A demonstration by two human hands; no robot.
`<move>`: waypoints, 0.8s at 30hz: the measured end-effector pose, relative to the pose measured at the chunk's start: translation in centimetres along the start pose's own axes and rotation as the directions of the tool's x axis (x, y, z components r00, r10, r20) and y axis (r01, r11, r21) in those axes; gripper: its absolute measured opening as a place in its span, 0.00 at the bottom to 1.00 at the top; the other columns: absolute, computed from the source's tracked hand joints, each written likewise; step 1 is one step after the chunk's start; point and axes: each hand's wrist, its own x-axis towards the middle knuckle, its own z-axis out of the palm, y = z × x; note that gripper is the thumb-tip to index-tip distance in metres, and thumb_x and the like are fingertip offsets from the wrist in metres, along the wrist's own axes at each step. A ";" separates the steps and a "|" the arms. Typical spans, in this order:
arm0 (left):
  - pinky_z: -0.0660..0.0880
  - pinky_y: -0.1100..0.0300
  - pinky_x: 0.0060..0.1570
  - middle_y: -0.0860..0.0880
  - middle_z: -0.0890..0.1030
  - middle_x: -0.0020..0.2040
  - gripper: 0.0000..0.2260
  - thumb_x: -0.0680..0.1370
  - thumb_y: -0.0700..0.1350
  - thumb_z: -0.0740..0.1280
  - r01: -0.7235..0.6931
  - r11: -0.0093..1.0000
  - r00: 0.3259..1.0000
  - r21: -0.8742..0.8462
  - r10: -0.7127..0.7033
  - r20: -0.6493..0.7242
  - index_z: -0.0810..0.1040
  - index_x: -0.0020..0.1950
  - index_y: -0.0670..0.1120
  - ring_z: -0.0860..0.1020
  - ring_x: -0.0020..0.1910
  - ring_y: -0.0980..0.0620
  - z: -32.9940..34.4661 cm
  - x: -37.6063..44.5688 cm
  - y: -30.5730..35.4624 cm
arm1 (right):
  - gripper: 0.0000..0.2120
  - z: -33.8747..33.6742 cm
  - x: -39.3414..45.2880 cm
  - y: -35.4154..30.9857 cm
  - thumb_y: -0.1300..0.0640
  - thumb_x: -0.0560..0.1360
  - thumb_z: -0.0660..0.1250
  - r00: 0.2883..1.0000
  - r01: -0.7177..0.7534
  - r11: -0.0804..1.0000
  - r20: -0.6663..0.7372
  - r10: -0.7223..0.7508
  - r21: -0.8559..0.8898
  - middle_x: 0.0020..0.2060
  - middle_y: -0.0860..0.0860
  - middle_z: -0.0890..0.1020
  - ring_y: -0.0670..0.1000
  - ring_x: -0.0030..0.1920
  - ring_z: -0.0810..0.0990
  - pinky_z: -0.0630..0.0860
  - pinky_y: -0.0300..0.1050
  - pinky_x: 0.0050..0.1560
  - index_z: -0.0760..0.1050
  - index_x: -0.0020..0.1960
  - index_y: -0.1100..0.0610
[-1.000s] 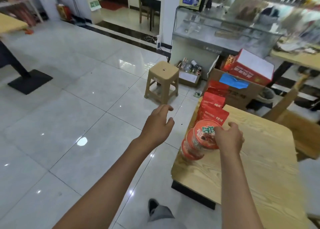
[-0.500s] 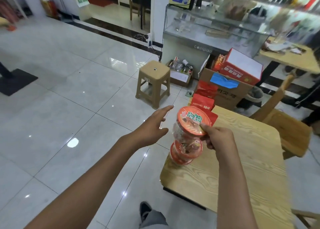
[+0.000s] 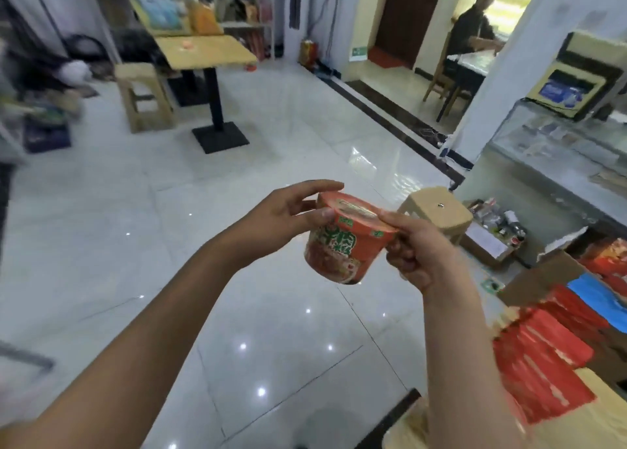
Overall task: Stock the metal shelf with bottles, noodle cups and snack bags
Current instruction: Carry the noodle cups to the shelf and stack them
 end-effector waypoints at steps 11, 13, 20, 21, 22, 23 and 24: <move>0.78 0.61 0.49 0.56 0.82 0.55 0.15 0.71 0.50 0.71 -0.018 1.000 0.787 0.019 0.026 -0.617 0.79 0.58 0.53 0.81 0.55 0.55 -22.8 -20.4 1.5 | 0.08 34.7 0.2 0.4 0.55 0.78 0.65 0.794 0.147 0.980 0.607 -0.037 -0.133 0.23 0.47 0.67 0.43 0.22 0.63 0.59 0.34 0.20 0.76 0.43 0.58; 0.78 0.60 0.51 0.54 0.82 0.55 0.15 0.71 0.50 0.73 -0.032 0.998 0.686 0.060 0.065 -0.725 0.79 0.56 0.53 0.81 0.55 0.54 -26.5 -25.3 2.0 | 0.08 41.6 -2.0 2.1 0.54 0.78 0.66 0.778 0.201 0.975 0.621 -0.098 -0.097 0.25 0.48 0.69 0.45 0.25 0.65 0.60 0.37 0.25 0.76 0.43 0.58; 0.78 0.62 0.45 0.51 0.84 0.54 0.17 0.67 0.48 0.75 -0.050 0.984 0.320 0.172 0.179 -0.930 0.80 0.55 0.49 0.82 0.53 0.54 -35.7 -42.8 5.6 | 0.08 62.1 -12.4 6.8 0.57 0.79 0.62 0.601 0.520 0.850 0.743 -0.294 -0.085 0.27 0.52 0.75 0.48 0.22 0.68 0.62 0.38 0.24 0.76 0.44 0.59; 0.79 0.59 0.46 0.50 0.84 0.54 0.18 0.67 0.48 0.76 -0.071 0.980 0.254 0.187 0.199 -0.946 0.80 0.55 0.48 0.82 0.53 0.53 -36.4 -44.9 6.2 | 0.06 64.4 -13.9 7.4 0.58 0.78 0.62 0.562 0.582 0.809 0.758 -0.331 -0.079 0.29 0.52 0.77 0.48 0.23 0.70 0.65 0.38 0.24 0.77 0.46 0.58; 0.80 0.56 0.45 0.49 0.84 0.54 0.19 0.67 0.48 0.77 -0.090 0.978 0.189 0.188 0.202 -0.961 0.80 0.56 0.48 0.83 0.53 0.51 -36.9 -46.8 6.7 | 0.06 66.2 -15.2 8.1 0.59 0.77 0.61 0.516 0.651 0.756 0.772 -0.372 -0.071 0.31 0.52 0.78 0.48 0.26 0.73 0.69 0.40 0.26 0.77 0.49 0.57; 0.81 0.54 0.45 0.49 0.85 0.53 0.20 0.67 0.47 0.76 -0.085 0.976 0.115 0.199 0.208 -0.971 0.79 0.57 0.47 0.83 0.52 0.50 -37.3 -48.9 7.3 | 0.07 68.3 -16.8 8.9 0.59 0.76 0.62 0.455 0.711 0.701 0.795 -0.402 -0.053 0.34 0.51 0.80 0.48 0.29 0.76 0.74 0.43 0.29 0.77 0.51 0.55; 0.81 0.54 0.43 0.50 0.85 0.53 0.20 0.67 0.47 0.75 -0.063 0.975 0.048 0.213 0.217 -0.975 0.79 0.58 0.47 0.83 0.51 0.50 -37.5 -50.3 7.7 | 0.08 69.5 -17.8 9.6 0.58 0.75 0.63 0.401 0.760 0.649 0.812 -0.425 -0.036 0.36 0.50 0.81 0.49 0.33 0.79 0.78 0.46 0.35 0.77 0.51 0.51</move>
